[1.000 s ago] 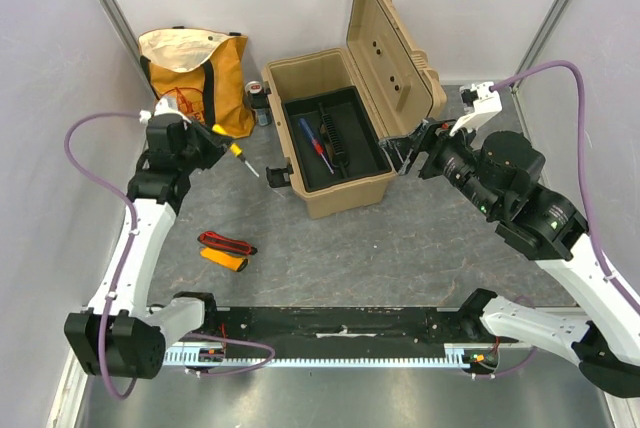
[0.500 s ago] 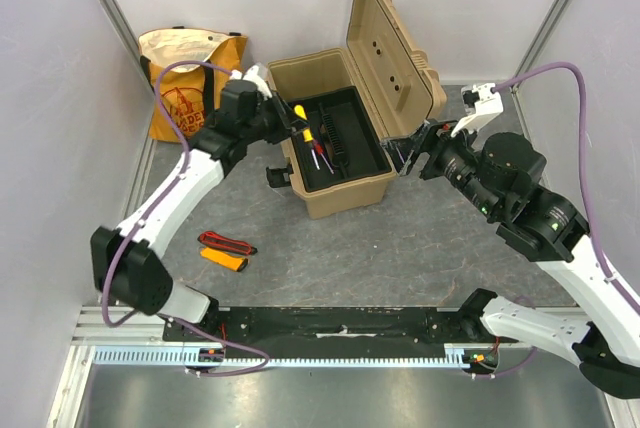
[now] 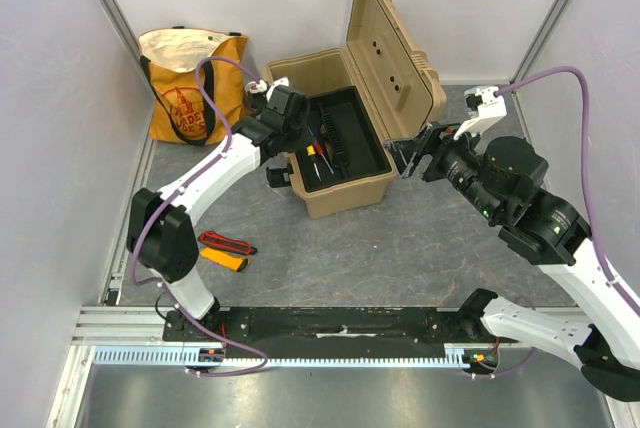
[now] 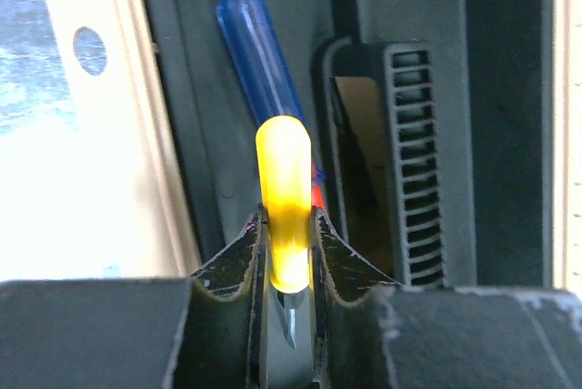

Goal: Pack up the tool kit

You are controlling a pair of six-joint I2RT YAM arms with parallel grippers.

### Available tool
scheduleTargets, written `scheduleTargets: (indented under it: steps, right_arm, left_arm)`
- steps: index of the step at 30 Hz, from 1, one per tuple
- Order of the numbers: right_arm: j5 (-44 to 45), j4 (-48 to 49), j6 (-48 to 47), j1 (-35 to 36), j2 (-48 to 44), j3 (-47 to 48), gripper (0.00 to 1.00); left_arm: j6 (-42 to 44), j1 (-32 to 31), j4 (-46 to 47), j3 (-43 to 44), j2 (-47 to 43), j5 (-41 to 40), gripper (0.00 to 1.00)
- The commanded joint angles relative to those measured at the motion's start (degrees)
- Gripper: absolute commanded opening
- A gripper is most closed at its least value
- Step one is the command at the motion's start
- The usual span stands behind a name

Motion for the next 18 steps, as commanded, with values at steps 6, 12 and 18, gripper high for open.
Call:
scheduleTargets:
  steps: [6,12,18]
  right_arm:
    - [1.1,1.9,-0.6,0.1,-0.2,-0.3,0.82]
    - [1.0,1.9,-0.6,0.0,0.0,-0.3,0.82]
    - [1.1,1.9,-0.8,0.1,-0.4,-0.2,0.82]
  left_arm:
    - [3.0,-0.4,-4.4,4.3,2.8,-9.9,0.33]
    - [3.9,-0.7,-5.4,6.6,2.1,-9.4,0.42]
    - [4.5,-0.7,-7.0,7.6,-1.4,-9.2,0.43]
